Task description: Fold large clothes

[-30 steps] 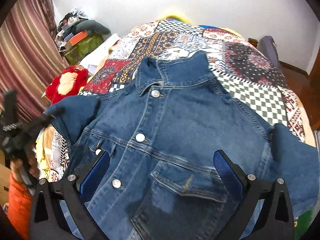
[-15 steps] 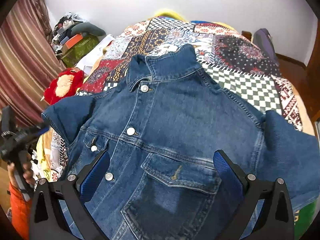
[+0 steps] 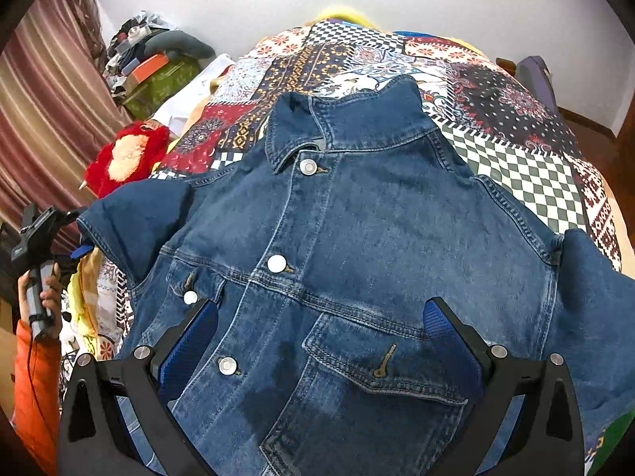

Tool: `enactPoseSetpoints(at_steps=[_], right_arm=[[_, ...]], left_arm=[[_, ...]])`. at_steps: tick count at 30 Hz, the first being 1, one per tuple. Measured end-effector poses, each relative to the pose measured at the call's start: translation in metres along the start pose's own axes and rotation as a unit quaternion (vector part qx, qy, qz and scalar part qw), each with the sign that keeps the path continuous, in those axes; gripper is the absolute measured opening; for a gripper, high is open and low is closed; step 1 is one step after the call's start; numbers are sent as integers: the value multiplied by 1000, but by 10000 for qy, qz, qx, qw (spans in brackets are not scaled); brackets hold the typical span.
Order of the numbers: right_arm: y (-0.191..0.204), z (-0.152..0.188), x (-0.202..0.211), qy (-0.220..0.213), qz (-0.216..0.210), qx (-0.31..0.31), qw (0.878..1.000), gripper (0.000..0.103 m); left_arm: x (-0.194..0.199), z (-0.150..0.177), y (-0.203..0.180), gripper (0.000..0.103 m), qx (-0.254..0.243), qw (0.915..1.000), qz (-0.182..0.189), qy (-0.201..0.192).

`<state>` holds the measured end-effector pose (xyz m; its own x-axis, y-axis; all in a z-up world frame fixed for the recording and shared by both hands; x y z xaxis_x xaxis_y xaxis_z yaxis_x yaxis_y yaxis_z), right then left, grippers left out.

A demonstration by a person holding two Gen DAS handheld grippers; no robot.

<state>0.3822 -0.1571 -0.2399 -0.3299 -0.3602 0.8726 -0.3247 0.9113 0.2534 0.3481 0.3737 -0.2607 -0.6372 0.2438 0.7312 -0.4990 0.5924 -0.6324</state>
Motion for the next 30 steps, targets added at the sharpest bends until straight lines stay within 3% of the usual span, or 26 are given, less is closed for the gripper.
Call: enactPoseSetpoints(at_steps=[2,4,6,10,15,18,25,27,30], right_arm=[[-3,1,-1,22,21,-43,10000,103],[-7,4,-3,62,44,-110,9999,103],[-11,5,-3,89,54,-165,9998,103],[-21,8,3,44,71,-274,9996,103],[-28,9,20,-133,30,-341,9993,103],[-32,11,28,-203,-7,-401,9990,103],[-43,19,48,-366,-47,-394,9985,103],[-48,22,52,-370,-15,-405,9985,103],[-57,28,56,-348,17,-453,9984,103]], left_arm=[[0,-2,-6,67,-323,9987,-357,-189],[1,-3,-16,33,-674,9937,-822,-354],[2,-4,-24,16,-900,9895,-1054,-421],[20,-2,-50,12,-1376,9777,-1380,-786],[46,11,-110,9,-1876,9716,-923,-1107],[49,27,-152,7,-2277,9648,-708,-1110],[3,102,-239,6,-3352,9404,-326,-468],[-21,132,-251,6,-3609,9319,-325,-176],[-56,171,-254,6,-3747,9260,-267,370]])
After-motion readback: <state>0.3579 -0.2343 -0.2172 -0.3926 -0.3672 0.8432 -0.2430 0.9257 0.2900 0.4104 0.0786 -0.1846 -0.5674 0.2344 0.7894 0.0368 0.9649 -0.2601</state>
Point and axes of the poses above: each gripper's, at about its wrist camera, not at the fingertips, and x roughly against the way its jaws point, y to its left, z to its underside, the point moved 4 cm from there along -x, roughly the way its jaws point, and after that the axes turned 5 degrees about y, right-handed, at the moved point
